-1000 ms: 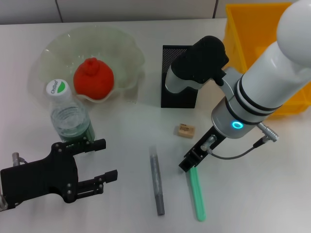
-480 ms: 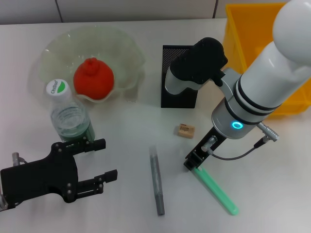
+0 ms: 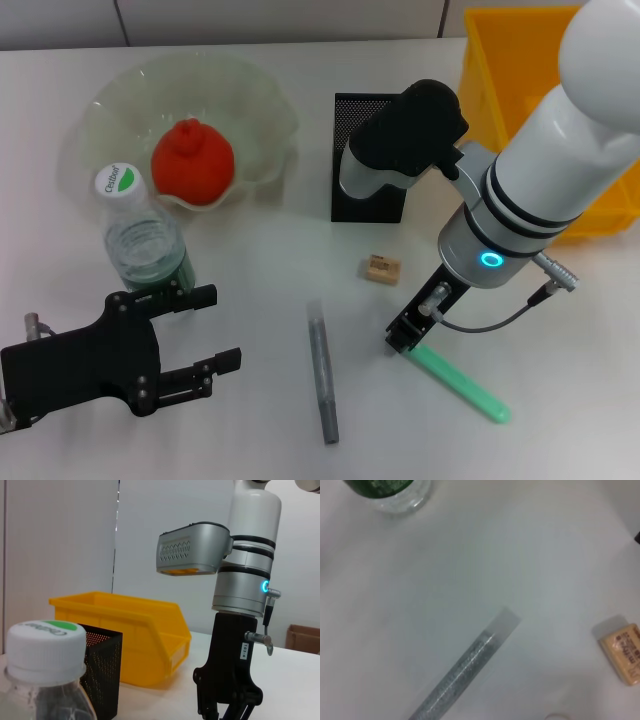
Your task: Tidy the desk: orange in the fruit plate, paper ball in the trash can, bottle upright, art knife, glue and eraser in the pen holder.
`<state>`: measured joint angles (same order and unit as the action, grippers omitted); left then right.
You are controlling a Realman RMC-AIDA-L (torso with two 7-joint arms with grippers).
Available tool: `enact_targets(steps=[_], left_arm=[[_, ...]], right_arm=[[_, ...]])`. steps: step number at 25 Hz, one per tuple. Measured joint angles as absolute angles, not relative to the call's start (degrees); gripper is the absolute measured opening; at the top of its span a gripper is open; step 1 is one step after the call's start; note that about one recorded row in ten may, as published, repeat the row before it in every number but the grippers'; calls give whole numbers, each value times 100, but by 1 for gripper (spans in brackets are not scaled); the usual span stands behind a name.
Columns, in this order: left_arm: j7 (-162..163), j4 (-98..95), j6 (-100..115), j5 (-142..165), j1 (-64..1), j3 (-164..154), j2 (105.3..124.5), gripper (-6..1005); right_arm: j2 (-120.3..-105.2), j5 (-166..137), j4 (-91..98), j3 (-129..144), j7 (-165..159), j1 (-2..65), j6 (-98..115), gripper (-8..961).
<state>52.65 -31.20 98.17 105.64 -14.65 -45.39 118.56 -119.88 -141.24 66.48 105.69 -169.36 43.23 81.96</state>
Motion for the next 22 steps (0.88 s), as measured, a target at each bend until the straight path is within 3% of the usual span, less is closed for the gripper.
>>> enact_targets(steps=[4,13,19,22], left_arm=[[5265,-3120,9811,10564,-1468,-4533,11856,726],[5267,-3120,9809,10563,-1468,-4536,11854,726],[5312,-3120,9831,10558,-1484,-4551,11850,726],[5341,-3120,9839,10562,-1501,-4552,11847,726]], right_arm=[[-11987,-14138,6646,10578,-16910,4330,8237,172],[-11941,-14126,7264,10342,-16747,4032,8369,173],[-11940,-14076,8925,8986,-16220,3236,8657,173],[-11946,-13383,10095,8129,-15554,2441,8049,172]])
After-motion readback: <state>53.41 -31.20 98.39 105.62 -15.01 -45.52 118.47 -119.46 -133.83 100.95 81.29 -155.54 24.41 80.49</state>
